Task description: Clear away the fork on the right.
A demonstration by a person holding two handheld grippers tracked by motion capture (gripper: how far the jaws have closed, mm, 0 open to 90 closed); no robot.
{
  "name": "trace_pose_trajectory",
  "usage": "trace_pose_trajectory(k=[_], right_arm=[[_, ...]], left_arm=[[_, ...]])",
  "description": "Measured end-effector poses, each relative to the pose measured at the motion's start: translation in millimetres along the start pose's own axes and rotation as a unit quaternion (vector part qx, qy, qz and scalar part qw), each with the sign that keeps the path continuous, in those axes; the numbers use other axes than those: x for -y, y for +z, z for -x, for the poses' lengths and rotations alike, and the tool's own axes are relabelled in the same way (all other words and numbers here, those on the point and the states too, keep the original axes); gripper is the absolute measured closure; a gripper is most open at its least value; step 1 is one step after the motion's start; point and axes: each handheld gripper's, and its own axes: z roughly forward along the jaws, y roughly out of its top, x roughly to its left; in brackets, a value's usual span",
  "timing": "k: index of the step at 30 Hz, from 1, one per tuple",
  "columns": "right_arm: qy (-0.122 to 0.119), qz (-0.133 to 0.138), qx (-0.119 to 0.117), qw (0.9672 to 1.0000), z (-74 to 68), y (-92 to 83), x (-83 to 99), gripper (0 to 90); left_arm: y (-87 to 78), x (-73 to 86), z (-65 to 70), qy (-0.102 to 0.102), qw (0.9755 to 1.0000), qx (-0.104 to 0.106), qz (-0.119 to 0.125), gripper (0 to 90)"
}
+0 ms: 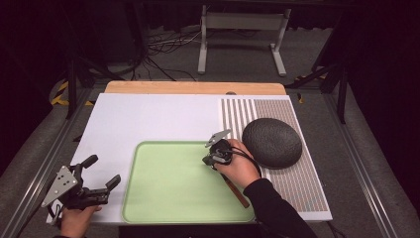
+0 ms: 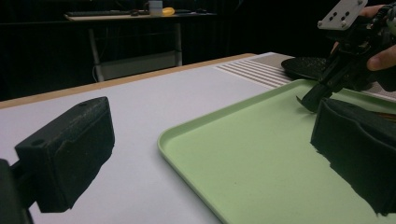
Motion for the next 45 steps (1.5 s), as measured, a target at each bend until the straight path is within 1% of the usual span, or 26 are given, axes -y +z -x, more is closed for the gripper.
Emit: trace_pose_trajectory(k=[4, 8, 13, 19, 24, 29, 31, 33, 34, 45], right_arm=[[-0.004, -0.005, 0.004, 1.0000, 0.0, 2.4, 0.1, 90.0], [-0.002, -0.005, 0.005, 1.0000, 0.9, 2.9, 0.0, 90.0], [-0.001, -0.007, 0.014, 0.9999, 2.4, 2.4, 1.1, 90.0], [0.011, -0.010, 0.018, 0.9997, 6.5, 0.7, 3.2, 90.0], [0.014, -0.012, 0.025, 0.9995, 9.6, -0.8, 4.8, 90.0], [0.023, -0.007, 0.034, 0.9991, 14.7, -3.0, 7.7, 90.0], [0.030, -0.005, 0.039, 0.9988, 16.2, -3.9, 8.9, 90.0], [0.030, -0.005, 0.040, 0.9987, 17.7, -4.6, 9.7, 90.0], [0.037, -0.007, 0.045, 0.9983, 19.1, -5.9, 10.5, 90.0], [0.053, -0.014, 0.070, 0.9961, 27.0, -11.1, 15.1, 90.0]], left_arm=[[-0.2, -0.1, 0.0, 0.000, 1.0000, 0.001, 0.000, 0.3], [0.0, -0.1, 0.1, 0.001, 1.0000, -0.001, 0.000, 0.3], [-0.1, -0.2, 0.2, 0.001, 1.0000, 0.001, 0.000, 0.3], [0.2, 0.0, 0.2, 0.001, 1.0000, 0.000, 0.000, 0.3], [0.2, 0.0, 0.3, 0.000, 1.0000, 0.000, 0.000, 0.3], [0.4, 0.1, 0.2, 0.000, 1.0000, 0.001, -0.001, 0.3], [0.3, 0.1, 0.2, 0.000, 1.0000, 0.001, -0.001, 0.3], [0.3, 0.1, 0.2, 0.000, 1.0000, 0.001, -0.002, 0.3], [0.3, 0.1, 0.2, 0.000, 1.0000, 0.001, -0.002, 0.3], [-0.1, 0.1, 0.1, 0.000, 1.0000, -0.001, 0.000, 0.3]])
